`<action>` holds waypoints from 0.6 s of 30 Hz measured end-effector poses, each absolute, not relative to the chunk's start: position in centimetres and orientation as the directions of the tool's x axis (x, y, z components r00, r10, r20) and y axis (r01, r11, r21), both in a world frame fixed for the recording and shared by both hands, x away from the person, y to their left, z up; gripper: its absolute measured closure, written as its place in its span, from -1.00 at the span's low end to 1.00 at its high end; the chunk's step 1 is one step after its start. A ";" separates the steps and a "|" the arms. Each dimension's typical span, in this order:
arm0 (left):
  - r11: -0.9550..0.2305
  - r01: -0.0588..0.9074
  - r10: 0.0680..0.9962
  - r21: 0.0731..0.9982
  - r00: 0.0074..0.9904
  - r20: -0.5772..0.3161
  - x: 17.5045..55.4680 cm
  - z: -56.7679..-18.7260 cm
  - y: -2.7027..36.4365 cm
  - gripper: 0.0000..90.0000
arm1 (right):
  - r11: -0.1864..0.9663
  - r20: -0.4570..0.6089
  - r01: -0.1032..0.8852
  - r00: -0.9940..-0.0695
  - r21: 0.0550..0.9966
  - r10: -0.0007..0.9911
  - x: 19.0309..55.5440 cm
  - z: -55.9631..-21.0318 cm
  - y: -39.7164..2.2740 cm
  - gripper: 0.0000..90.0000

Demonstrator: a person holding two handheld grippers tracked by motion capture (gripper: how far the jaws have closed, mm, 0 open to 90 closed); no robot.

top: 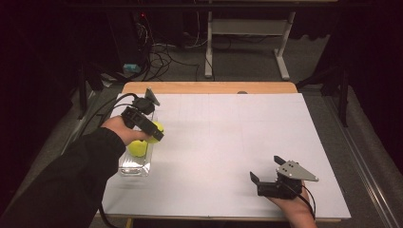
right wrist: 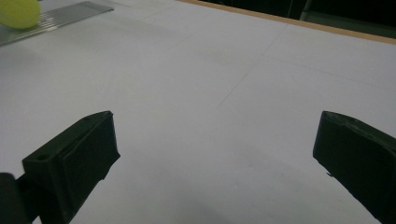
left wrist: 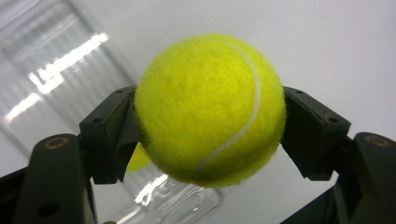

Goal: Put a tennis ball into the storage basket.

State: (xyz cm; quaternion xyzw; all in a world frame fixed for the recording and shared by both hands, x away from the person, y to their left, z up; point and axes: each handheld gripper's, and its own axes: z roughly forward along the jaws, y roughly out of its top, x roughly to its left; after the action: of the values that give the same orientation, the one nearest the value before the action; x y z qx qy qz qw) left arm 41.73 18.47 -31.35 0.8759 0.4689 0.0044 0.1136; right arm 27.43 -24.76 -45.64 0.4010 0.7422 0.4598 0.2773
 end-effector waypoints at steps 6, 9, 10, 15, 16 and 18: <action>-0.465 0.866 0.872 0.186 0.484 -0.074 43.6 -31.2 21.5 -0.41 | 0.254 -0.040 0.349 -0.517 0.902 0.855 27.2 -45.8 -25.8 -1.00; -0.422 0.886 0.896 0.189 0.440 -0.058 44.7 -31.4 22.7 -0.41 | 0.255 -0.041 0.352 -0.514 0.901 0.857 27.1 -45.8 -26.1 -1.00; -0.411 0.892 0.902 0.186 0.428 -0.059 45.0 -31.5 23.0 -0.41 | 0.257 -0.044 0.350 -0.516 0.901 0.856 27.1 -45.8 -26.2 -1.00; -0.387 0.907 0.916 0.165 0.398 -0.041 46.3 -32.9 23.3 -0.42 | 0.251 -0.035 0.356 -0.514 0.900 0.857 27.0 -45.8 -26.4 -1.00; -0.384 0.909 0.918 0.160 0.395 -0.041 46.6 -33.3 23.3 -0.42 | 0.250 -0.036 0.355 -0.513 0.901 0.857 27.0 -45.8 -26.4 -1.00; -0.380 0.914 0.920 0.143 0.389 -0.041 47.1 -34.1 23.1 -0.42 | 0.249 -0.033 0.356 -0.515 0.900 0.857 27.0 -45.8 -26.4 -1.00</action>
State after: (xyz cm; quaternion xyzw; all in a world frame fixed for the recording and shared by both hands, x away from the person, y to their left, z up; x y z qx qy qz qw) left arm 47.06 23.07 -34.11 0.8303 0.5523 0.0227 0.0710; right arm 27.02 -26.41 -45.85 0.4091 0.7412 0.4561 0.2742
